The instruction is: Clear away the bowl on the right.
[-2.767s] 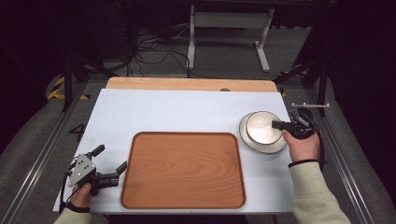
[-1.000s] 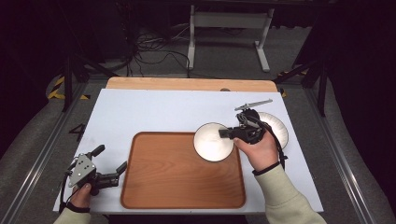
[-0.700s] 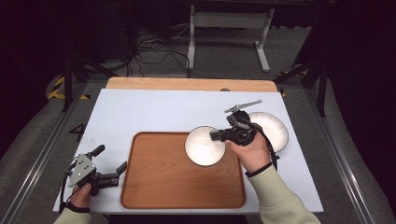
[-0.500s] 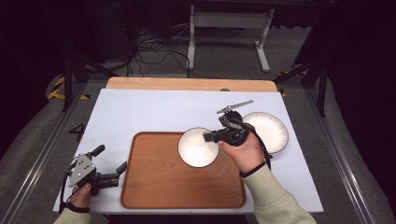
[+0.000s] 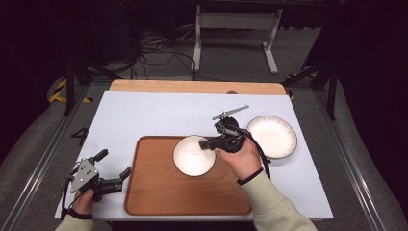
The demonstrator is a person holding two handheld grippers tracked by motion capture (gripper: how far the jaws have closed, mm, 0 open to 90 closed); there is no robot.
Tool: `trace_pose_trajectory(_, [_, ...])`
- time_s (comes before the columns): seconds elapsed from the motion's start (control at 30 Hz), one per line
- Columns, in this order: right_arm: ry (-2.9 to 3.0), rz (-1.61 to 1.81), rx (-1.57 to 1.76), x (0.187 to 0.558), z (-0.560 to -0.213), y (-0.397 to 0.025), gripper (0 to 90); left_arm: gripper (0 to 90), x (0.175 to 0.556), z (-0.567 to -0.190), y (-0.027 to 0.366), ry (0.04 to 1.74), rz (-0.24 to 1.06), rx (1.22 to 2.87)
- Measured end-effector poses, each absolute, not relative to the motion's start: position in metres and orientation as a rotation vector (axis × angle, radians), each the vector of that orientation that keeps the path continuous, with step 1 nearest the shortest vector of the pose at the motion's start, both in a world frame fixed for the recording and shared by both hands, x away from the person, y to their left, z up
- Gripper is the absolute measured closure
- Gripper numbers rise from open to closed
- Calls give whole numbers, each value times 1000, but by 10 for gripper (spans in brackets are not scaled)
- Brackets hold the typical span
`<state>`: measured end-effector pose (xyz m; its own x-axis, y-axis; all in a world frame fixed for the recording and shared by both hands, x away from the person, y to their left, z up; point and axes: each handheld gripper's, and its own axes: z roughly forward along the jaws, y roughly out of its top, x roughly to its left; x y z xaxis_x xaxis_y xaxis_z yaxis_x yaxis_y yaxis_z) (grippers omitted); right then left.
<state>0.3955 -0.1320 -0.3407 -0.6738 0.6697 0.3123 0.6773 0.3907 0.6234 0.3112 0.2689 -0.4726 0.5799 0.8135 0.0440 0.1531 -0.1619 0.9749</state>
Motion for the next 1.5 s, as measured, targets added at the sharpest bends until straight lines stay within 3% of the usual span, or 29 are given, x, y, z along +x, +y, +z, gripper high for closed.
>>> trace_pose_trajectory(0.73, [-2549, -1043, -1308, 407, -397, -112, 797, 3, 311, -473, 269, 817, 715, 1660])
trace_pose_trajectory(1.5, [-2545, -975, -1353, 415, -417, -114, 790, 2, 311, -473, 269, 818, 716, 1662])
